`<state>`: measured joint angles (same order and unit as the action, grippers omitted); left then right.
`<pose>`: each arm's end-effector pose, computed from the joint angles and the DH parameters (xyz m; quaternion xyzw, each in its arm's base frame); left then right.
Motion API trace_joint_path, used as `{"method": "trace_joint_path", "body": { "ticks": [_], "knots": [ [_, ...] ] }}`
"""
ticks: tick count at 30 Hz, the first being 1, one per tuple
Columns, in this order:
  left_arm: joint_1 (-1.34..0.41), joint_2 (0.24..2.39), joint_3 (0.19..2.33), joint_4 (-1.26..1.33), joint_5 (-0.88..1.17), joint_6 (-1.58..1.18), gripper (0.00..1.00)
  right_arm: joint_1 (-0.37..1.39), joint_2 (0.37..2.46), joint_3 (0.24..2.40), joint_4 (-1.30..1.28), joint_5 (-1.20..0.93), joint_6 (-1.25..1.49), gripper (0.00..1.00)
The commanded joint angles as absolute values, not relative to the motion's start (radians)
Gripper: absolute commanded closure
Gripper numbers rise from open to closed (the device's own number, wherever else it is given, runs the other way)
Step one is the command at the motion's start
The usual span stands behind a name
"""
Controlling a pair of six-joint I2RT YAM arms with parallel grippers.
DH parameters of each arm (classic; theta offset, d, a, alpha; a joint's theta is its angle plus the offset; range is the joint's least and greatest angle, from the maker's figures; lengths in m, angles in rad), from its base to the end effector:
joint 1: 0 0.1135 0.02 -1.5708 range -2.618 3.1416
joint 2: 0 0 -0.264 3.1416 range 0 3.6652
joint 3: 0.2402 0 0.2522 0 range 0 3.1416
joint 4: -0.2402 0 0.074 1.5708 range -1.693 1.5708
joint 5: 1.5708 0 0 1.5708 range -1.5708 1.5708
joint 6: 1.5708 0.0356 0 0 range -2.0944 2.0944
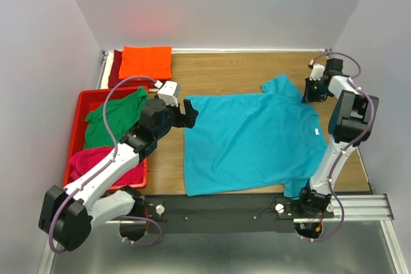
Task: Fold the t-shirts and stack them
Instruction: Flatten the tshirt out
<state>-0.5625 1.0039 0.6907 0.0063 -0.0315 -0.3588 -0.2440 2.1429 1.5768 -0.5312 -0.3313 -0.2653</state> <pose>0.1987 -0.1240 0.2847 0.0728 0.8035 -0.2512 0.5347 0.4404 -0.0977 0.1589 -0.0489 0.9583 0.0968 0.2643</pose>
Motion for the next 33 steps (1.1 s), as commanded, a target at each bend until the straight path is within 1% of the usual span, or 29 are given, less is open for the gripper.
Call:
{"method": "trace_joint_path", "body": {
  "ticks": [1, 2, 3, 4, 5, 7, 8, 10, 11, 12, 15, 16, 17, 19, 20, 21, 26, 33],
  "knots": [
    [-0.509, 1.095, 0.718, 0.064, 0.067, -0.322, 0.11, -0.275, 2.054, 1.451, -0.581, -0.279, -0.363, 0.90],
    [-0.499, 1.117, 0.730, 0.067, 0.080, -0.321, 0.11, -0.273, 2.034, 1.444, -0.581, -0.284, -0.365, 0.88],
    [-0.471, 1.167, 0.765, 0.061, 0.109, -0.313, 0.11, -0.273, 2.017, 1.437, -0.580, -0.299, -0.368, 0.81],
    [-0.460, 1.193, 0.765, 0.058, 0.109, -0.308, 0.11, -0.273, 2.005, 1.439, -0.580, -0.305, -0.368, 0.81],
    [-0.448, 1.219, 0.809, 0.054, 0.145, -0.301, 0.11, -0.273, 1.991, 1.442, -0.578, -0.316, -0.365, 0.75],
    [-0.430, 1.299, 0.859, 0.026, 0.184, -0.282, 0.12, -0.273, 1.979, 1.483, -0.578, -0.339, -0.357, 0.69],
    [-0.413, 1.325, 0.917, 0.011, 0.219, -0.256, 0.14, -0.273, 1.985, 1.509, -0.577, -0.365, -0.350, 0.64],
    [-0.407, 1.385, 0.975, -0.050, 0.242, -0.218, 0.16, -0.273, 2.025, 1.595, -0.578, -0.396, -0.319, 0.60],
    [-0.403, 1.397, 1.020, -0.064, 0.253, -0.180, 0.16, -0.273, 2.045, 1.624, -0.578, -0.426, -0.310, 0.55],
    [-0.402, 1.405, 1.035, -0.086, 0.250, -0.158, 0.16, -0.273, 2.103, 1.694, -0.578, -0.443, -0.283, 0.55],
    [-0.399, 1.408, 1.043, -0.084, 0.221, -0.109, 0.16, -0.273, 2.202, 1.804, -0.580, -0.526, -0.215, 0.53],
    [-0.399, 1.407, 1.037, -0.081, 0.213, -0.100, 0.16, -0.273, 2.233, 1.874, -0.580, -0.573, -0.197, 0.53],
    [-0.397, 1.407, 1.022, -0.077, 0.197, -0.091, 0.16, -0.273, 2.303, 1.917, -0.581, -0.596, -0.178, 0.53],
    [-0.391, 1.408, 0.996, -0.061, 0.178, -0.077, 0.16, -0.272, 2.368, 1.985, -0.581, -0.671, -0.124, 0.53],
    [-0.391, 1.411, 0.989, -0.057, 0.173, -0.074, 0.16, -0.270, 2.425, 2.059, -0.583, -0.692, -0.109, 0.53],
    [-0.387, 1.416, 0.985, -0.055, 0.169, -0.065, 0.16, -0.262, 2.453, 2.089, -0.584, -0.699, -0.079, 0.53],
    [-0.371, 1.445, 0.991, -0.057, 0.155, -0.048, 0.16, -0.230, 2.548, 2.213, -0.588, -0.649, -0.064, 0.51],
    [-0.350, 1.454, 0.996, -0.055, 0.172, -0.046, 0.16, -0.216, 2.608, 2.267, -0.592, -0.591, -0.052, 0.50]
  ]
}}
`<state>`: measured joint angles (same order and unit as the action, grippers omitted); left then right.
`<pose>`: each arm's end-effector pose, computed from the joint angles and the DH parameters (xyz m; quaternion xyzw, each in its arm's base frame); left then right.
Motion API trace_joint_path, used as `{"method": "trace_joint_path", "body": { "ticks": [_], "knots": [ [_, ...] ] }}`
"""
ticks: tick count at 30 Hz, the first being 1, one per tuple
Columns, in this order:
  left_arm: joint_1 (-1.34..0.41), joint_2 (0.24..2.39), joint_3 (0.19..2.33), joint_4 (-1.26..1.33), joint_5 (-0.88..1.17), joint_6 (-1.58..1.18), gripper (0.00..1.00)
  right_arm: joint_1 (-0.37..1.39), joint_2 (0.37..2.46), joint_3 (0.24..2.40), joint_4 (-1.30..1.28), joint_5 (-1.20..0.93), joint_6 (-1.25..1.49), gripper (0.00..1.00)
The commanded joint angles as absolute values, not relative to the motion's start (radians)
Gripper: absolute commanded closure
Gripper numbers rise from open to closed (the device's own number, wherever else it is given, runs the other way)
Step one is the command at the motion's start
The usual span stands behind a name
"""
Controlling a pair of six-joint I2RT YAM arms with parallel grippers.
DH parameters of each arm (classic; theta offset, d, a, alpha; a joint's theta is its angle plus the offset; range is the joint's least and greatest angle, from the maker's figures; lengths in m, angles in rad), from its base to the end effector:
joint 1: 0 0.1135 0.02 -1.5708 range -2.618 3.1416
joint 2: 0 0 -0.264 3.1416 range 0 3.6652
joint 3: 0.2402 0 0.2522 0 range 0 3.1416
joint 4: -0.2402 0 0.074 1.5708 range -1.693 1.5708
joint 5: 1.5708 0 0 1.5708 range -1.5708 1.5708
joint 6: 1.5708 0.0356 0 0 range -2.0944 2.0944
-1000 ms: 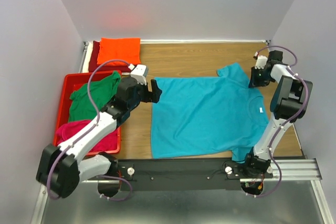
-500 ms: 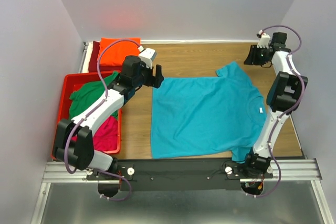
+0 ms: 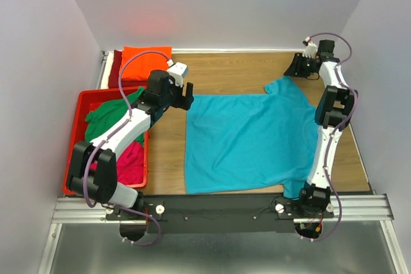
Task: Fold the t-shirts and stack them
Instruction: Flatten the tshirt out
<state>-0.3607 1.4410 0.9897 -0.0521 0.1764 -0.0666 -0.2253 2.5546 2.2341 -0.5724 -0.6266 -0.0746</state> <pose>0.3046 -0.1216 0.2698 0.1700 0.8418 -0.1816 0.4791 0.5463 -0.1038 0.1594 -0.0346 0.9024 0.2401 0.3562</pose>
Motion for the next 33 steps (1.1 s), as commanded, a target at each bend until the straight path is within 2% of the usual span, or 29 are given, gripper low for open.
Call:
{"method": "trace_joint_path", "body": {
  "ticks": [1, 7, 12, 16, 17, 19, 20, 26, 33],
  "knots": [
    [-0.348, 1.460, 0.997, -0.055, 0.173, -0.046, 0.16, -0.215, 2.612, 2.267, -0.594, -0.589, -0.052, 0.50],
    [-0.344, 1.473, 1.006, -0.060, 0.189, -0.046, 0.17, -0.204, 2.629, 2.270, -0.609, -0.580, -0.063, 0.51],
    [-0.341, 1.483, 1.006, -0.058, 0.201, -0.051, 0.17, -0.196, 2.615, 2.260, -0.637, -0.563, -0.087, 0.59],
    [-0.325, 1.525, 1.012, -0.048, 0.251, -0.087, 0.17, -0.198, 2.605, 2.258, -0.647, -0.552, -0.098, 0.76],
    [-0.308, 1.555, 1.022, -0.048, 0.279, -0.113, 0.17, -0.196, 2.605, 2.260, -0.650, -0.551, -0.101, 0.84],
    [-0.282, 1.613, 1.034, -0.052, 0.325, -0.139, 0.17, -0.196, 2.605, 2.264, -0.652, -0.560, -0.103, 0.92],
    [-0.264, 1.633, 1.049, -0.058, 0.365, -0.162, 0.17, -0.196, 2.605, 2.266, -0.652, -0.564, -0.103, 1.00],
    [-0.245, 1.750, 1.139, -0.104, 0.378, -0.184, 0.17, -0.196, 2.563, 2.290, -0.644, -0.571, -0.114, 1.00],
    [-0.247, 1.928, 1.305, -0.195, 0.269, -0.198, 0.32, -0.198, 2.519, 2.247, -0.630, -0.632, -0.117, 1.00]
  ]
}}
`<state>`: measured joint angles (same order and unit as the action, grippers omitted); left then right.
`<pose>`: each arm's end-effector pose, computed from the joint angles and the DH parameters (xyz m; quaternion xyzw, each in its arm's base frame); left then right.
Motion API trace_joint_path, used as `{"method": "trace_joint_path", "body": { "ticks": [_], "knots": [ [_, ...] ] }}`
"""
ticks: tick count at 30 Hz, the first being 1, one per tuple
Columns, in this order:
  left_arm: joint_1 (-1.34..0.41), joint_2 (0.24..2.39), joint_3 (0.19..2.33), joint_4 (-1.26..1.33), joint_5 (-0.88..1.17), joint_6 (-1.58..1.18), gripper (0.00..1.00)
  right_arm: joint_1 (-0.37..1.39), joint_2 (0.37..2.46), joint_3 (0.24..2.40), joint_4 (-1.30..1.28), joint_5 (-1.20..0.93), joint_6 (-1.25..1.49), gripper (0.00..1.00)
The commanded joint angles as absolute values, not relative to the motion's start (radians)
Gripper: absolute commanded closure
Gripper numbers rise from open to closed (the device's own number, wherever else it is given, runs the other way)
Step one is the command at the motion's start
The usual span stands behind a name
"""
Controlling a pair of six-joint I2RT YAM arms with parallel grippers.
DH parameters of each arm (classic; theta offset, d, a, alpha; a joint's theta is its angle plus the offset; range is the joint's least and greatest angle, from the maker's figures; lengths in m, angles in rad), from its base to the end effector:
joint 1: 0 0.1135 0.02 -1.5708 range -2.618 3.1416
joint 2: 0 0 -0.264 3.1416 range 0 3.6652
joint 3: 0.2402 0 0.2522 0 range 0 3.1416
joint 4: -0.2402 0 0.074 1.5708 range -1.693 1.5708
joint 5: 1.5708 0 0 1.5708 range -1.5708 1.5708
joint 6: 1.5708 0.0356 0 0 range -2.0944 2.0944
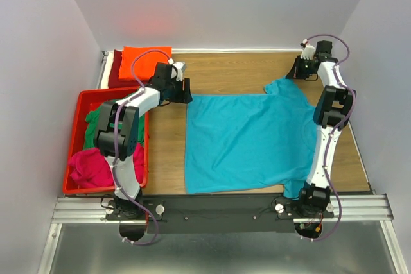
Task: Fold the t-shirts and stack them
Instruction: Flatten the tshirt out
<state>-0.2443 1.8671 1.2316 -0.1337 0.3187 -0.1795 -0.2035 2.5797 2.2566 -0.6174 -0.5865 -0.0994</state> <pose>0.3925 -0.1093 0.1939 0.0913 0.9066 -0.2239 0.3459 0.5483 -0.0930 0.1495 -0.0421 0.9136 0.2269 0.3348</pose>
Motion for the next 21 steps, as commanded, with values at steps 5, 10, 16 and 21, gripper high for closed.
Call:
{"method": "trace_joint_path", "body": {
  "ticks": [5, 10, 16, 21],
  "knots": [
    [-0.249, 2.045, 1.455, -0.274, 0.242, -0.190, 0.41, -0.196, 2.496, 2.188, -0.623, -0.667, -0.133, 1.00],
    [-0.261, 2.126, 1.523, -0.324, 0.259, -0.173, 0.47, -0.196, 2.477, 2.155, -0.617, -0.673, -0.144, 1.00],
    [-0.287, 2.195, 1.565, -0.367, 0.290, -0.161, 0.52, -0.198, 2.473, 2.143, -0.615, -0.680, -0.149, 0.99],
    [-0.308, 2.247, 1.637, -0.429, 0.233, -0.147, 0.76, -0.196, 2.461, 2.108, -0.615, -0.684, -0.160, 1.00]
  ]
}}
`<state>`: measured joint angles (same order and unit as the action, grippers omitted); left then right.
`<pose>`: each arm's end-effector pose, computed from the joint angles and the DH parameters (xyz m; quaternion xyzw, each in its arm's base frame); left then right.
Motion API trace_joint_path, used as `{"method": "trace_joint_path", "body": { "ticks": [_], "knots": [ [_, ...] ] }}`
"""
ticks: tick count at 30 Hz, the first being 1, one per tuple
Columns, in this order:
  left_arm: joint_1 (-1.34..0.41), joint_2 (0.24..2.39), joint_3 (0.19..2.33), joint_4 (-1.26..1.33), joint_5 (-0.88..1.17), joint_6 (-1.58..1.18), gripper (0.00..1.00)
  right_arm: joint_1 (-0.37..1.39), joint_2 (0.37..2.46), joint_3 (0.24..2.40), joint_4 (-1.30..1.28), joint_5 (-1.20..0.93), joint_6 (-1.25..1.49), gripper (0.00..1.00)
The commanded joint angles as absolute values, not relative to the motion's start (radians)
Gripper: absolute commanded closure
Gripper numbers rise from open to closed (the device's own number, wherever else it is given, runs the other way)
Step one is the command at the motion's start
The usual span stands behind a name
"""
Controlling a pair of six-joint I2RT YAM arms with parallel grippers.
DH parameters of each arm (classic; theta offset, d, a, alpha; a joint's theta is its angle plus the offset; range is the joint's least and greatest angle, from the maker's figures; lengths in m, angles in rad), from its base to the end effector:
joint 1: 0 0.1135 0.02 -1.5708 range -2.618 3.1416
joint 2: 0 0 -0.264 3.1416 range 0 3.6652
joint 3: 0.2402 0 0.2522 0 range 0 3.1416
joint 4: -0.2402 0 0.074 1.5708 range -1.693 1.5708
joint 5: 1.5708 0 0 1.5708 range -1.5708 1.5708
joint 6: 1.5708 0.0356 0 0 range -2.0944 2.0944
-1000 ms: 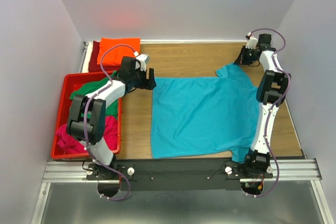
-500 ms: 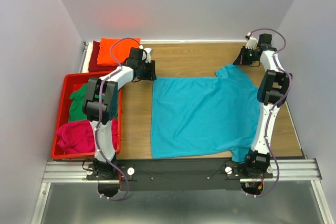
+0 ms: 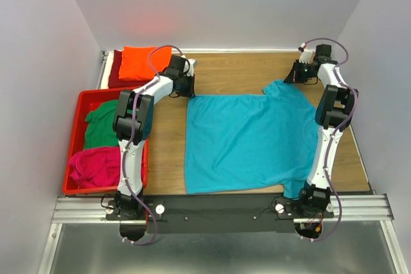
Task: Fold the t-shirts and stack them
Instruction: Flatten the tshirt out
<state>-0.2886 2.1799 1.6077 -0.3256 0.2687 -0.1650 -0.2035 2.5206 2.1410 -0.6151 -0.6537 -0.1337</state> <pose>0.4546 -0.1448 0.1631 0.1019 0.9309 -0.1968 0.2904 0.5334 -0.0880 0.1463 -0.0595 0.9107 0.2583 0.3169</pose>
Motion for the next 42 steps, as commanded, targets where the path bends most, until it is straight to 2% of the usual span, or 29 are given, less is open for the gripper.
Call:
{"method": "trace_joint_path", "body": {
  "ticks": [1, 2, 3, 13, 21, 27, 35, 42],
  "knots": [
    [-0.313, 2.255, 1.641, -0.436, 0.226, -0.144, 0.81, -0.196, 2.456, 2.100, -0.615, -0.686, -0.163, 1.00],
    [-0.314, 2.256, 1.644, -0.440, 0.203, -0.140, 0.88, -0.198, 2.451, 2.092, -0.614, -0.686, -0.166, 1.00],
    [-0.318, 2.253, 1.640, -0.442, 0.190, -0.138, 1.00, -0.198, 2.447, 2.085, -0.614, -0.684, -0.172, 1.00],
    [-0.318, 2.047, 1.543, -0.324, 0.107, -0.138, 1.00, -0.196, 2.324, 1.958, -0.597, -0.672, -0.207, 1.00],
    [-0.318, 1.842, 1.382, -0.207, 0.140, -0.152, 1.00, -0.198, 2.038, 1.616, -0.485, -0.638, -0.270, 0.99],
    [-0.318, 1.700, 1.315, -0.149, 0.170, -0.137, 1.00, -0.196, 1.815, 1.506, -0.457, -0.623, -0.316, 1.00],
    [-0.319, 1.450, 1.353, -0.081, 0.201, -0.143, 1.00, -0.196, 1.534, 1.661, -0.472, -0.618, -0.305, 1.00],
    [-0.339, 1.240, 1.466, -0.034, 0.213, -0.144, 1.00, -0.196, 1.433, 1.994, -0.532, -0.598, -0.247, 1.00]
  ]
}}
